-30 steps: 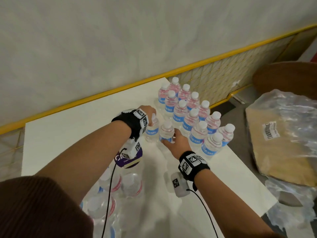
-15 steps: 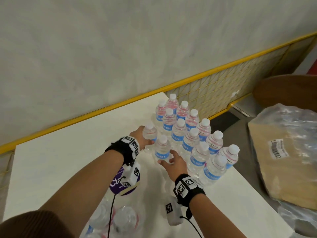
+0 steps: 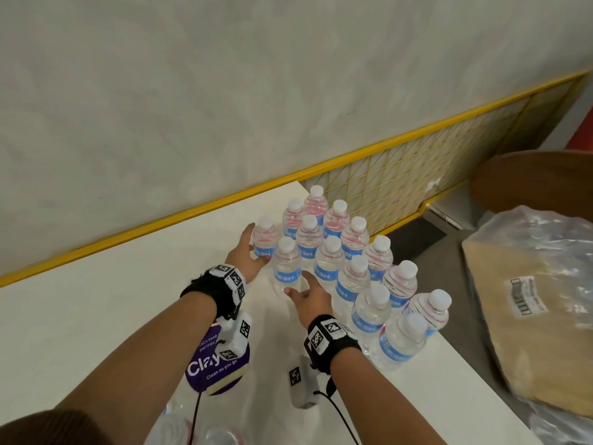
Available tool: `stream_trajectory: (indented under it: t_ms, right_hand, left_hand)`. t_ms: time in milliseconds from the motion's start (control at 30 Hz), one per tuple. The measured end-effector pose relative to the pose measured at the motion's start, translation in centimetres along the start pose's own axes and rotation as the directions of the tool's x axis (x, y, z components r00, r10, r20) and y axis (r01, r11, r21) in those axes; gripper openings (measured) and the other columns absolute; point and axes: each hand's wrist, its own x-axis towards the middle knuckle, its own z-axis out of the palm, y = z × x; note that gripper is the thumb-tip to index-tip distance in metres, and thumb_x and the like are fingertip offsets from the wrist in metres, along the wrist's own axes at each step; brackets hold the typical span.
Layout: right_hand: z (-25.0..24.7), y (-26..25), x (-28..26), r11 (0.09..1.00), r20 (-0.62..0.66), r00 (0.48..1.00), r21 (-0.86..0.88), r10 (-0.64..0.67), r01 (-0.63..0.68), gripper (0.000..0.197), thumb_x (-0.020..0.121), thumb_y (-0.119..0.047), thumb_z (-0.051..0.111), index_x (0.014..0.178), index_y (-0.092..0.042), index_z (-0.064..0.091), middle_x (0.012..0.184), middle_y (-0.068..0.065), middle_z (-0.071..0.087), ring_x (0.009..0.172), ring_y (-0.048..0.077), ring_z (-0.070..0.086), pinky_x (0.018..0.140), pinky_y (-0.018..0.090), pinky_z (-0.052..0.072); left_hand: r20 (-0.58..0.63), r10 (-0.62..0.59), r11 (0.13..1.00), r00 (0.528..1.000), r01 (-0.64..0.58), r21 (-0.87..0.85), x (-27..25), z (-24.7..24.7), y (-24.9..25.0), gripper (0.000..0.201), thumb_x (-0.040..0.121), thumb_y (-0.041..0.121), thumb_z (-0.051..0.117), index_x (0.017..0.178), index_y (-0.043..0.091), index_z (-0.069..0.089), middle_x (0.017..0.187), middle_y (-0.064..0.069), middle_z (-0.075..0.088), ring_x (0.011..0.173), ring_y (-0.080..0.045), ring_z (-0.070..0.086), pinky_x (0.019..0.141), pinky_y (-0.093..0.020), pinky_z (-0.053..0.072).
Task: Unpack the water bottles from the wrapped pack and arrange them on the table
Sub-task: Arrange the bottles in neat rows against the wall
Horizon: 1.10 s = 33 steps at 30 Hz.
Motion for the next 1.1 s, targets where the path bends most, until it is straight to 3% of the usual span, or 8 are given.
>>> stream_trajectory:
  t_ms: [133,267,433,533,700,800,867,1100]
  right_hand:
    - [1.1,-0.4,0.7,0.999,-0.026,0.999,-0.023,0.023,-0.023,0.058,0.087,-0.038,0.062,0.14,-0.025,0.04,0.127,0.01,0.058,0.118,0.026,0.054,0.097,0.035,0.046]
    - [1.8,-0.9,0.9,1.0,-0.063,0.998,-0.021,-0.006,0.005,0.055,0.09,-0.035,0.059,0.14,-0.021,0.04,0.132,0.009,0.055,0.122,0.026,0.051,0.098,0.033,0.041]
    - [2.4,-1.2,0.7,0.999,-0.047,0.999,-0.047,-0.024,0.022,0.062,0.091,-0.037,0.057,0.145,-0.024,0.029,0.134,0.009,0.054,0.123,0.027,0.051,0.103,0.037,0.042]
    - [2.0,-1.3,0.6,0.996,-0.029,0.999,-0.073,-0.042,0.04,0.065,0.091,-0.038,0.056,0.147,-0.026,0.025,0.139,0.007,0.05,0.125,0.026,0.049,0.104,0.036,0.041]
    - [1.8,-1.5,0.6,0.994,-0.019,0.998,-0.102,-0.053,0.051,0.066,0.091,-0.041,0.055,0.147,-0.025,0.024,0.129,0.008,0.057,0.119,0.027,0.054,0.1,0.036,0.044]
    - [2.1,-2.0,0.6,0.996,-0.018,0.999,-0.078,-0.05,0.049,0.071,0.087,-0.045,0.059,0.146,-0.029,0.024,0.123,0.01,0.062,0.109,0.029,0.06,0.095,0.038,0.048]
    - [2.0,-2.1,0.7,0.997,-0.033,0.998,-0.06,-0.057,0.055,0.069,0.086,-0.043,0.061,0.144,-0.029,0.027,0.129,0.008,0.058,0.113,0.029,0.058,0.097,0.038,0.047]
    - [2.1,-1.7,0.0,0.997,-0.123,0.991,0.053,-0.048,0.055,0.065,0.089,-0.033,0.061,0.145,-0.026,0.03,0.136,0.006,0.053,0.124,0.026,0.05,0.101,0.033,0.041]
  left_hand:
    - [-0.008,0.007,0.999,1.0,-0.007,-0.036,0.4,0.2,-0.3,0.083,0.085,0.027,0.067,0.149,0.031,0.015,0.143,-0.007,0.047,0.131,-0.025,0.046,0.106,-0.04,0.04]
    - [0.021,0.01,0.999,1.0,-0.009,-0.046,0.8,0.1,-0.2,0.087,0.082,0.022,0.07,0.149,0.033,0.014,0.143,-0.009,0.047,0.131,-0.025,0.046,0.104,-0.046,0.043]
    - [0.127,0.017,0.999,0.992,-0.01,-0.051,1.2,-0.5,-0.2,0.103,0.074,0.002,0.071,0.149,0.035,0.009,0.147,-0.006,0.041,0.137,-0.022,0.038,0.104,-0.045,0.042]
    - [0.13,0.022,0.998,0.991,-0.014,-0.065,1.3,-0.6,0.0,0.097,0.078,-0.003,0.065,0.148,0.036,0.01,0.147,-0.008,0.039,0.131,-0.027,0.045,0.1,-0.047,0.046]
    - [-0.187,0.093,0.992,0.978,-0.106,-0.063,1.4,-0.4,0.8,0.075,0.086,0.021,0.064,0.146,0.034,0.023,0.136,-0.008,0.05,0.118,-0.029,0.055,0.099,-0.041,0.045]
    - [-0.174,0.141,0.989,0.975,-0.145,-0.012,1.2,-0.1,1.4,0.06,0.089,0.035,0.059,0.143,0.03,0.033,0.134,-0.007,0.052,0.114,-0.03,0.056,0.098,-0.041,0.046]
    - [-0.167,0.139,0.99,0.976,-0.138,0.014,1.3,0.1,1.6,0.052,0.091,0.035,0.056,0.14,0.026,0.039,0.135,-0.008,0.052,0.12,-0.028,0.053,0.101,-0.04,0.044]
    - [-0.069,0.127,0.988,0.989,-0.133,-0.084,1.4,-0.1,1.9,0.049,0.096,0.033,0.049,0.143,0.03,0.034,0.142,-0.002,0.048,0.126,-0.029,0.05,0.101,-0.048,0.046]
